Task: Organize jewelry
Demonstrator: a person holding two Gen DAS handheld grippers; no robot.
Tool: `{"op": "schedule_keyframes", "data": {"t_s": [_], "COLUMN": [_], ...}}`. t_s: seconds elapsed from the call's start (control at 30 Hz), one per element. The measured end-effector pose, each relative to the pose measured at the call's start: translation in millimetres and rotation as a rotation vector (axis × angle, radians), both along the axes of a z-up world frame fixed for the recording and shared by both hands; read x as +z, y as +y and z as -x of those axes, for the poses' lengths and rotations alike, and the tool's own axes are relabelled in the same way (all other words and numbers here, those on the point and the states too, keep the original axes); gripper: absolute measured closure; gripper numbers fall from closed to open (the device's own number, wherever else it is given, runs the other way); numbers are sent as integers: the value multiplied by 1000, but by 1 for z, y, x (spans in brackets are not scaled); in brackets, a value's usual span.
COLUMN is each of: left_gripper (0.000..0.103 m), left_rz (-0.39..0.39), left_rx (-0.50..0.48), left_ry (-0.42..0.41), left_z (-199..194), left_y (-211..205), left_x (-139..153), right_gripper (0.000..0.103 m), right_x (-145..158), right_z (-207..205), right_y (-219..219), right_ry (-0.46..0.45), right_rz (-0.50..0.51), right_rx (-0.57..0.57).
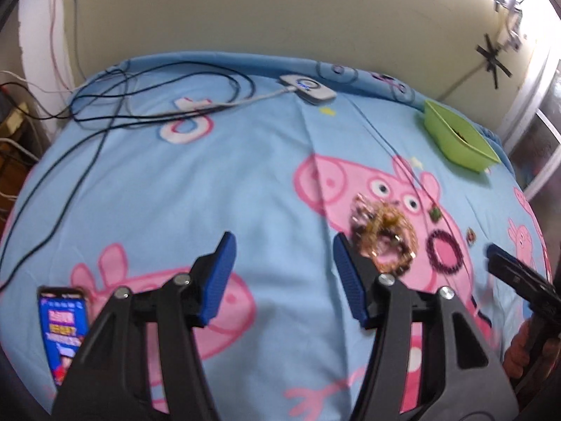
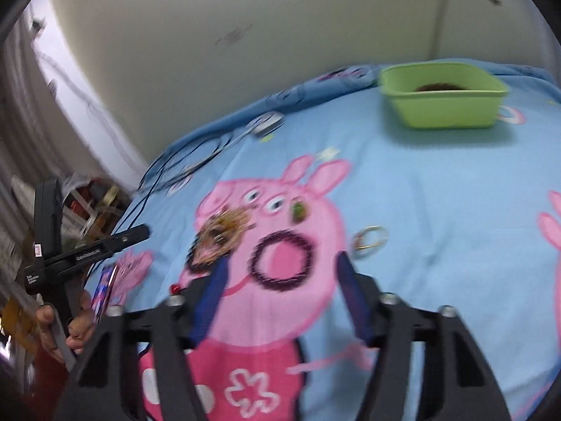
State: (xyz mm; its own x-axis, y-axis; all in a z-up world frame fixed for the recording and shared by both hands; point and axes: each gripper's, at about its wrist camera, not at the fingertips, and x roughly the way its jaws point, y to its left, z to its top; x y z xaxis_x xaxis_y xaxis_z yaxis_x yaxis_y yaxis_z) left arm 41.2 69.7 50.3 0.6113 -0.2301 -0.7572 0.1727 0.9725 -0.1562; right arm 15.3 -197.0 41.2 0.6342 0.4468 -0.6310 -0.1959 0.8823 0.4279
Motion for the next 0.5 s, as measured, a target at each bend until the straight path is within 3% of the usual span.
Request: {"op": "schedule_keyframes", "data": {"t_s": [0.07, 0.23, 0.37, 0.5], "left_gripper": [48, 48, 48, 48], "left_rz": [15, 22, 28, 33], "left_rx": [-33, -89, -92, -110], "left_ry": [0, 2, 21, 10], "left_z": [3, 4, 1, -2], "left_y": [-8, -27, -31, -34], "left_x": [-4, -13, -18, -14], "right_gripper": [88, 93, 93, 103], "right_x": [0, -1, -2, -13], "right_z": [-6, -29, -62, -79], "right_y": [13, 37, 67, 78], "right_ry": [2, 28, 40, 81], "right_rz": [16, 44, 143, 186], "right_rx": [33, 90, 141, 182]}}
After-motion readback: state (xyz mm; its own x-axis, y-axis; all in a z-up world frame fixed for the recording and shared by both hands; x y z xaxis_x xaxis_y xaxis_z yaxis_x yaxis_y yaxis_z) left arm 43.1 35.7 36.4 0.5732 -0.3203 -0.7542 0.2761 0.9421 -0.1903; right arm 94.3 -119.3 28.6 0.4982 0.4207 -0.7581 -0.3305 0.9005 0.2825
